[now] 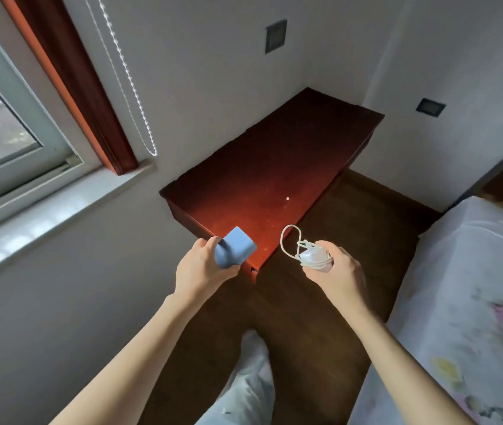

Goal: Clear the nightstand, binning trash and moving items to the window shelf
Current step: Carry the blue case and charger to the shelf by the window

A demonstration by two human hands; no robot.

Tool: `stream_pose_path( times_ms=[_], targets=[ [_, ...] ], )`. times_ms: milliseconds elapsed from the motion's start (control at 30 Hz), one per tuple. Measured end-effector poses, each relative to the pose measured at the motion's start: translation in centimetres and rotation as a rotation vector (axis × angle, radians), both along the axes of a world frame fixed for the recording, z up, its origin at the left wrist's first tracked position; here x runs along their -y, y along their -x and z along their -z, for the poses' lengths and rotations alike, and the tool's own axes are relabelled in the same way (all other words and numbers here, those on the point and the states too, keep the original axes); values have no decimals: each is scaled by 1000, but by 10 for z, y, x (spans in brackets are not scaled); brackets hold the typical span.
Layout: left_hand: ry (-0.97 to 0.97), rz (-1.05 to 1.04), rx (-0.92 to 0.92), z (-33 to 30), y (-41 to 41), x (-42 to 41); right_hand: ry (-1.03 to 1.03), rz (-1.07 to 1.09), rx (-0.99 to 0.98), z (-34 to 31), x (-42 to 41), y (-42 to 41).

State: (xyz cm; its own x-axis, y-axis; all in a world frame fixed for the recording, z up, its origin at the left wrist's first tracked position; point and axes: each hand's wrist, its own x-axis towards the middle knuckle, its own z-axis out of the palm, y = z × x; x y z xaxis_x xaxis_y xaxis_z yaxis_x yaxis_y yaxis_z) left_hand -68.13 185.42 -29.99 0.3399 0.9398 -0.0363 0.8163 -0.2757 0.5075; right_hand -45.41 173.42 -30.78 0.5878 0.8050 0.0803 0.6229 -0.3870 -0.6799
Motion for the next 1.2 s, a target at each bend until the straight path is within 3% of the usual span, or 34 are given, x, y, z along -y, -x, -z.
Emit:
stream_pose_path(
  times_ms=[433, 667, 933, 1200],
  targets=[
    [29, -59, -59, 25, -89, -152, 24, -102, 6, 5, -178, -94],
    [51, -133, -99, 49, -123, -211, 149, -281, -39, 21, -274, -128],
    [89, -358, -144, 63, -163, -285, 176, -483, -98, 46, -388, -180],
    [140, -443, -194, 68, -191, -326, 264, -652, -114, 53, -453, -216]
  ],
)
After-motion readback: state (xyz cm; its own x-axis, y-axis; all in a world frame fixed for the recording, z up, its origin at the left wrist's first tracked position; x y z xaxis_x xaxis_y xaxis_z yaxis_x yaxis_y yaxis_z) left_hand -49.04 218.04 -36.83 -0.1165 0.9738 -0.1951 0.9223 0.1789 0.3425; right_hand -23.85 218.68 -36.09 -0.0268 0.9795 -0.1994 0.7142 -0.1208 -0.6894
